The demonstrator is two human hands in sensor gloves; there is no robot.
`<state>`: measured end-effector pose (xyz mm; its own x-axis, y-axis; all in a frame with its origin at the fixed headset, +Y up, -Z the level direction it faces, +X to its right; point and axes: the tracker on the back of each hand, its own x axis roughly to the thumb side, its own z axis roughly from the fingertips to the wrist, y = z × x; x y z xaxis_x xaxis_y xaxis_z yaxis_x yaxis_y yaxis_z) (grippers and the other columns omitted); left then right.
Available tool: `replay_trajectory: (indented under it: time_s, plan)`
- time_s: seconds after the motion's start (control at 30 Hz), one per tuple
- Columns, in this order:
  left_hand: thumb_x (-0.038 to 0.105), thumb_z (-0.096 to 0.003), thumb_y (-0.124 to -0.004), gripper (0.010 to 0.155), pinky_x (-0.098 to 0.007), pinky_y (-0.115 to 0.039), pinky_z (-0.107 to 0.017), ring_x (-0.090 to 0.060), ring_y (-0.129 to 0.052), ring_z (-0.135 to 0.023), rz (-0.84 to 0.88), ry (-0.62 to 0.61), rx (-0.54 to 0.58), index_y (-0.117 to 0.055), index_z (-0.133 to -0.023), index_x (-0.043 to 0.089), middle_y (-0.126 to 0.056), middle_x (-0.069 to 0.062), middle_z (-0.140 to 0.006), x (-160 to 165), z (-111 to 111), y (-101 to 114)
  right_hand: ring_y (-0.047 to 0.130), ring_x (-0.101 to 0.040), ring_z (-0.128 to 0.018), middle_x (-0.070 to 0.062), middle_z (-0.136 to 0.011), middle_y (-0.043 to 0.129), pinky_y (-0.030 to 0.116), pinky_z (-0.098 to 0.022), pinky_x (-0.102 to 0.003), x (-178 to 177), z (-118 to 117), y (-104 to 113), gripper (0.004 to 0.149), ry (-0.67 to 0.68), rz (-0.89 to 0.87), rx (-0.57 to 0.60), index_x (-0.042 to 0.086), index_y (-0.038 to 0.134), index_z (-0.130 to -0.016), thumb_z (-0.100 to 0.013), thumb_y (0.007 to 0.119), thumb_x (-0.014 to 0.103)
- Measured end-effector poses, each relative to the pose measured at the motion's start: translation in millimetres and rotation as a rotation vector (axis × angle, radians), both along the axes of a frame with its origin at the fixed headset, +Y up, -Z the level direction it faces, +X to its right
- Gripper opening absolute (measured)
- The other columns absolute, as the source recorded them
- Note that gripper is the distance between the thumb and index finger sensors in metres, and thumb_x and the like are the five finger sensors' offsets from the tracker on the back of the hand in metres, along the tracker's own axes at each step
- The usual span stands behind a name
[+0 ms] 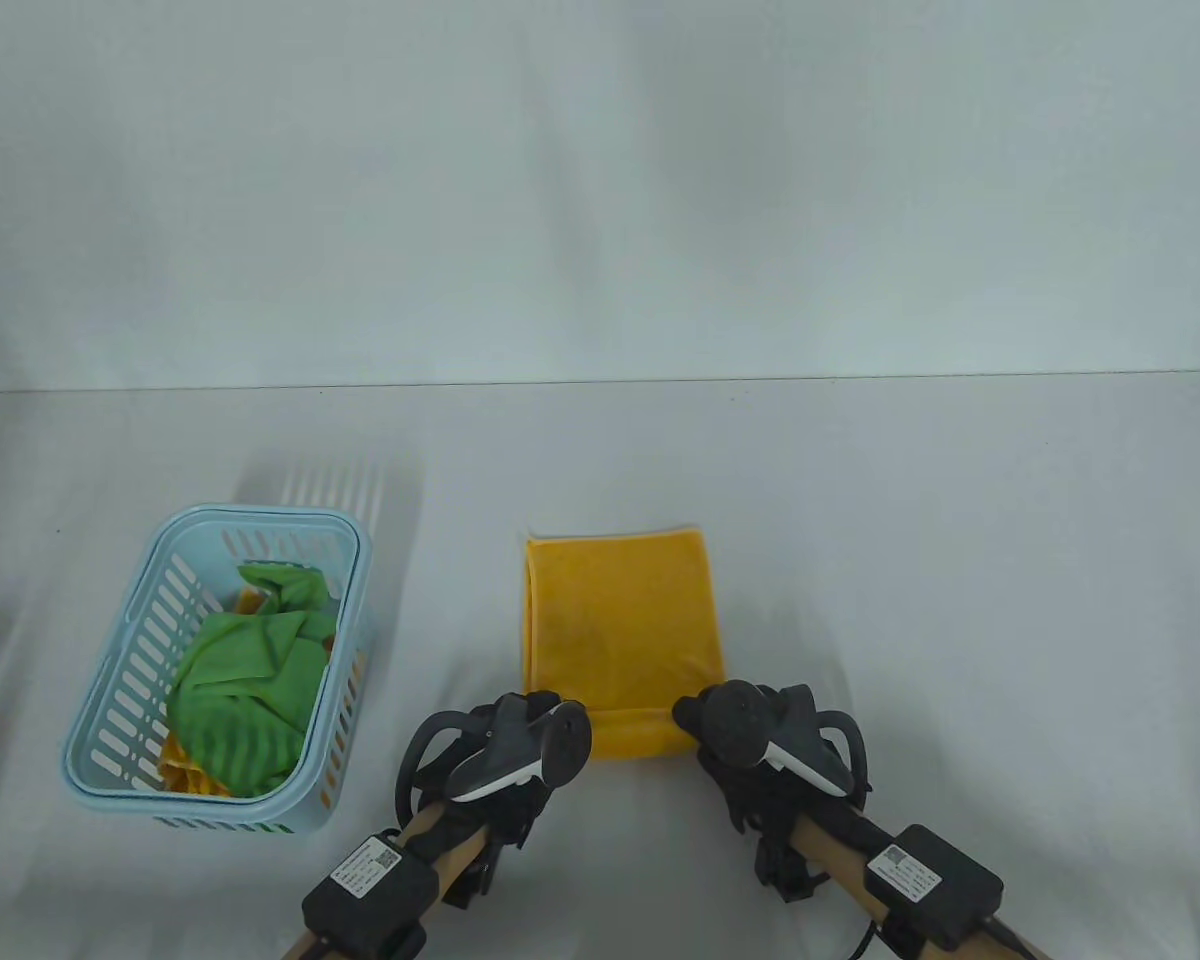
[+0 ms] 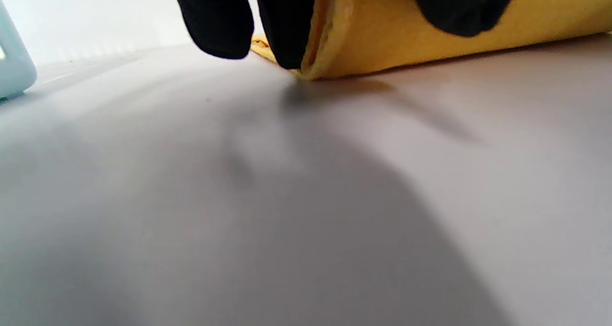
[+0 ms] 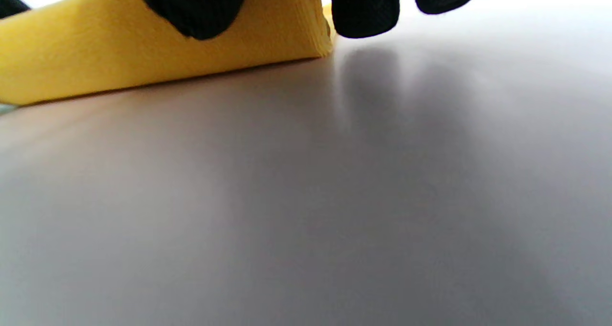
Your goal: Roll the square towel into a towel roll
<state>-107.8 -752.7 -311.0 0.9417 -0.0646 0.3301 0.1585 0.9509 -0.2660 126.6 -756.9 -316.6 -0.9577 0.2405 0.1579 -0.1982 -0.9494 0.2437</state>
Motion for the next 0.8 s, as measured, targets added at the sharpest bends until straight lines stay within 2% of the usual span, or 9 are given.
replay_trajectory:
  time_s: [0.2,0.33,0.53,0.8]
  plan:
    - [0.049,-0.0391,-0.072,0.064,-0.048,-0.068,-0.073,-0.017,-0.081,-0.093,0.208,0.09,-0.09,-0.06,-0.101,0.039,-0.069,0.01,-0.104,-13.4,-4.6,8.9,0.068,-0.028,-0.094,0.01,-0.098,0.069,0.06,-0.068,-0.054,12.2,-5.8,4.2,0.053,-0.067,-0.156,-0.113,0.043,0.063,-0.09,-0.038,0.072,0.043]
    - [0.051,-0.0378,-0.073,0.063,-0.048,-0.073,-0.069,-0.017,-0.092,-0.083,0.271,0.144,-0.117,-0.066,-0.099,0.035,-0.082,0.01,-0.095,-20.2,-6.1,12.0,0.073,-0.027,-0.088,0.007,-0.09,0.079,0.062,-0.066,-0.054,18.7,-7.1,6.3,0.055,-0.115,-0.255,-0.165,0.039,0.064,-0.091,-0.037,0.074,0.044]
    - [0.051,-0.0364,-0.076,0.061,-0.046,-0.079,-0.063,-0.015,-0.103,-0.066,0.307,0.177,-0.157,-0.076,-0.094,0.031,-0.096,0.01,-0.08,-24.4,-6.3,12.0,0.09,-0.024,-0.068,0.005,-0.071,0.094,0.071,-0.059,-0.052,21.7,-5.9,7.2,0.056,-0.165,-0.267,-0.194,0.034,0.069,-0.089,-0.035,0.077,0.046]
    - [0.055,-0.0364,-0.074,0.064,-0.045,-0.077,-0.065,-0.015,-0.098,-0.069,0.258,0.25,-0.08,-0.07,-0.097,0.033,-0.09,0.012,-0.083,-30.2,-13.7,7.7,0.088,-0.024,-0.067,0.005,-0.074,0.09,0.07,-0.059,-0.051,29.6,-9.4,4.2,0.057,-0.269,-0.248,-0.144,0.035,0.069,-0.089,-0.033,0.078,0.048]
